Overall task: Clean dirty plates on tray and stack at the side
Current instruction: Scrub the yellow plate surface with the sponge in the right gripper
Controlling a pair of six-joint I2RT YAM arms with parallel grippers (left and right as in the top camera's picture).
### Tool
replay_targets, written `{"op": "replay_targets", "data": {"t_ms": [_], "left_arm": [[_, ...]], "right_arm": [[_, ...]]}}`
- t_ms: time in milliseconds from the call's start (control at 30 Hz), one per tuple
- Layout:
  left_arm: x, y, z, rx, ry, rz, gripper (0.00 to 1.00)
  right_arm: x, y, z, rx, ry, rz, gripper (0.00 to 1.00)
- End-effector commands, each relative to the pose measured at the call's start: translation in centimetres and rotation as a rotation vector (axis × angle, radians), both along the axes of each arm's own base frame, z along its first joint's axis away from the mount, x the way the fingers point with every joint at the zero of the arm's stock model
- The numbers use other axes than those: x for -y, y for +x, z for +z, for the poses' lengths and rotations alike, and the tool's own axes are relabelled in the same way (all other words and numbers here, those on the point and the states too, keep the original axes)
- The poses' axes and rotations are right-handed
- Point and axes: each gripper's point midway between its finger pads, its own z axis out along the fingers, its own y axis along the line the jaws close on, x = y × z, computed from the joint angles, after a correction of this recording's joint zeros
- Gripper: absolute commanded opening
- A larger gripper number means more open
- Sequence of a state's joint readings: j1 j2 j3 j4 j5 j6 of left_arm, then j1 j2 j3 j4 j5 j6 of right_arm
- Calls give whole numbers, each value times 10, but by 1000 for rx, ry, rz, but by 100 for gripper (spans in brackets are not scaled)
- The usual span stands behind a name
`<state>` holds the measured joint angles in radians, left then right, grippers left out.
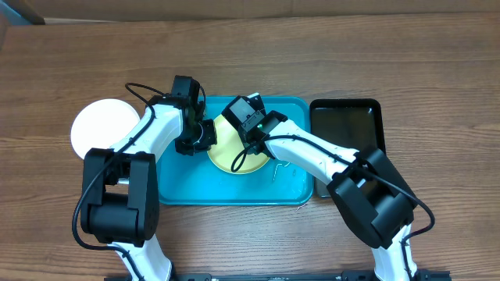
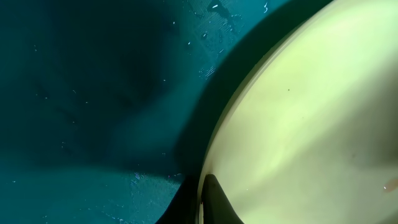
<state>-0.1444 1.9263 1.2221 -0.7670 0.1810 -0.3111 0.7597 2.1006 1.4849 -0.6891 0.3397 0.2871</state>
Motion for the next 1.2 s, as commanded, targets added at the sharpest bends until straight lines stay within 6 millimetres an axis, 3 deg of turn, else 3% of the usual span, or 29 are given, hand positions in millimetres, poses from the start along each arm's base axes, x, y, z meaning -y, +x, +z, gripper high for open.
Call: {"op": "replay_targets", "data": {"t_ms": [0,267,467,633,767,933,1033,1167], "left_arm": [[-3,-15,-17,-58,33,-26,4],[-3,-15,-17,-58,33,-26,4],[-3,-15,-17,-58,33,-26,4],[-3,-15,-17,-58,33,-26,4],[-3,-15,-17,-58,33,-26,4],[-3,-15,-17,-58,33,-26,4],[-3,-15,-17,-58,33,-26,4],[-3,-15,-17,-58,33,-26,4]], "right_arm": [[-9,-7,-16,-64,39,15,4],[-25,-28,-39,-202,118,57,4],[-43,-40,-36,-288,223,95,4],[-61,-46,-22,-386,372,135,4],[-74,-42,5,-444,534,179,4],[-70,-23,68,-468,770,237,4],[-46,-8,101,-444,849,211,4],[7,7,125,-402,838,113,4]]}}
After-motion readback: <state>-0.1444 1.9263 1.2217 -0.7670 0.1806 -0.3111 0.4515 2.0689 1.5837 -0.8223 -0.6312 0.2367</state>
